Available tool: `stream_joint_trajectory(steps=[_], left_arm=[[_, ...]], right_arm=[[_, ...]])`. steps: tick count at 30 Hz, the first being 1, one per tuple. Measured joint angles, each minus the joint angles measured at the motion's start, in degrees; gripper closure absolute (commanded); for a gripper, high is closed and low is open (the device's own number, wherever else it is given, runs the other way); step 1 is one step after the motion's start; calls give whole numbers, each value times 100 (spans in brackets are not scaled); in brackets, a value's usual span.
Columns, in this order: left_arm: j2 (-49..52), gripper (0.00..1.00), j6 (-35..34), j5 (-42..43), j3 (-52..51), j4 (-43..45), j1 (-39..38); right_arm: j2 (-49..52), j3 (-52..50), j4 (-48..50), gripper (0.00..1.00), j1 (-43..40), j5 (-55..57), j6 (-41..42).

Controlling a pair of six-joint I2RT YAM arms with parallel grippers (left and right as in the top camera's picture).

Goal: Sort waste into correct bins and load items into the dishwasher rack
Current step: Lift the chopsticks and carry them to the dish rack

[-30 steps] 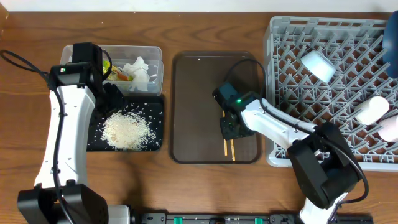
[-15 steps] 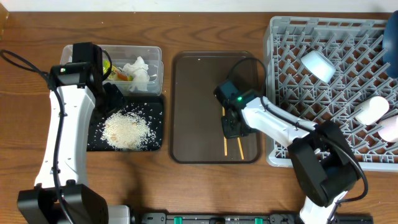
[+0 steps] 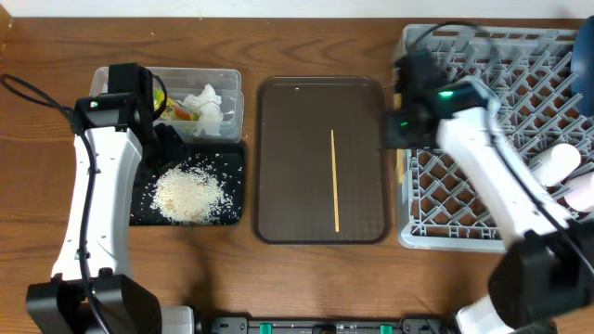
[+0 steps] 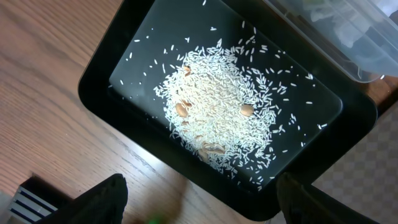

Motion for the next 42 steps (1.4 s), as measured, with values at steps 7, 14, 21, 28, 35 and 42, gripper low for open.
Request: stream_joint_trajectory(steps=[7, 14, 21, 28, 35, 42], left_arm=[[0, 20, 0, 0, 0, 2, 0], [0, 20, 0, 0, 0, 17, 0], [0, 20, 0, 0, 0, 15, 0], [0, 20, 0, 0, 0, 15, 0], [0, 20, 0, 24, 0, 15, 0], [0, 20, -2, 70, 0, 24, 0]], right_arm=[[-98, -42, -461, 99, -675, -2, -229], [-98, -684, -210, 87, -726, -52, -389], [-87, -761, -90, 76, -728, -131, -614], [-175, -55, 70, 64, -671, -503, -798], [-345, 105, 490, 60, 118, -848, -894], [282, 103, 503, 57, 975, -713, -601]])
